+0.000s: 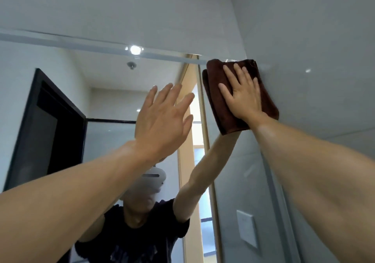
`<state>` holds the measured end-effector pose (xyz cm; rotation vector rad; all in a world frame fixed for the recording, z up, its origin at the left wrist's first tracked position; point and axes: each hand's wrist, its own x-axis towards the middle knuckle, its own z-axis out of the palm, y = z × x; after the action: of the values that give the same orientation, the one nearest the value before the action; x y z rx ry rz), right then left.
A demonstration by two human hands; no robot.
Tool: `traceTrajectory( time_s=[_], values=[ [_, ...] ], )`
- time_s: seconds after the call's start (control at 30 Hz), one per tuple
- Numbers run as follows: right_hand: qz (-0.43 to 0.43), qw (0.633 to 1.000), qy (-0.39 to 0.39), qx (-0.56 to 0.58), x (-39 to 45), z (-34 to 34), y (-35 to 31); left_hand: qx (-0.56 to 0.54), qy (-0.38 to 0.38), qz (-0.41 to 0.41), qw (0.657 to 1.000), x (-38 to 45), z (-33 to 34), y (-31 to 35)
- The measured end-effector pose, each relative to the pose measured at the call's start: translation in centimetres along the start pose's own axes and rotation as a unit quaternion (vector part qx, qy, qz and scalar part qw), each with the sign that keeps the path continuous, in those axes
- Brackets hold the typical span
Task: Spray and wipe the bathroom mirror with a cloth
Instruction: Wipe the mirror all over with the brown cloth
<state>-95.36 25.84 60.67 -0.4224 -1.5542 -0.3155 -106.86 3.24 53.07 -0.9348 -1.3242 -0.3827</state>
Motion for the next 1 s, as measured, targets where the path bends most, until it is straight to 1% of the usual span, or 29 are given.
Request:
traceTrajectory(
  time_s=[0.07,0.17,0.27,0.33,0.53,0.63,0.77,0.8,0.87,1.0],
  values=[
    [0.023,1.0,0.0,-0.002,-1.5,0.0,0.9,-0.002,0.001,0.007,1.0,-1.1,-0.5,-0.3],
    [0.047,0.999,0.003,-0.006,-3.9,0.2,0.4,-0.004,-0.015,0.012,1.0,-3.1,-2.0,-1.9],
    [0.066,0.998,-0.003,-0.008,-6.3,0.3,-2.0,-0.009,-0.03,0.0,1.0,-5.0,-3.7,-3.8],
    [0.054,0.998,-0.008,-0.008,-8.0,0.6,-4.3,-0.004,-0.035,-0.008,0.999,-6.1,-4.6,-4.8],
    [-0.031,0.999,-0.006,-0.01,-11.8,1.6,-13.9,0.02,-0.055,-0.023,0.998,-8.3,-6.8,-7.2],
    [-0.112,0.994,-0.017,0.004,-13.5,1.8,-18.5,0.021,-0.063,-0.048,0.997,-9.9,-8.3,-8.3],
    [-0.229,0.972,-0.05,0.007,-16.4,2.0,-23.3,0.026,-0.084,-0.091,0.992,-12.8,-9.8,-9.1],
    [-0.254,0.966,-0.054,0.009,-17.1,2.2,-24.0,0.028,-0.084,-0.097,0.991,-13.5,-10.0,-9.1],
    [-0.277,0.959,-0.046,0.048,-18.2,2.6,-24.5,0.025,-0.076,-0.101,0.992,-14.3,-10.3,-8.6],
    [-0.275,0.956,-0.024,0.096,-18.6,2.9,-22.5,0.006,-0.046,-0.1,0.994,-14.7,-10.0,-6.3]
  ],
)
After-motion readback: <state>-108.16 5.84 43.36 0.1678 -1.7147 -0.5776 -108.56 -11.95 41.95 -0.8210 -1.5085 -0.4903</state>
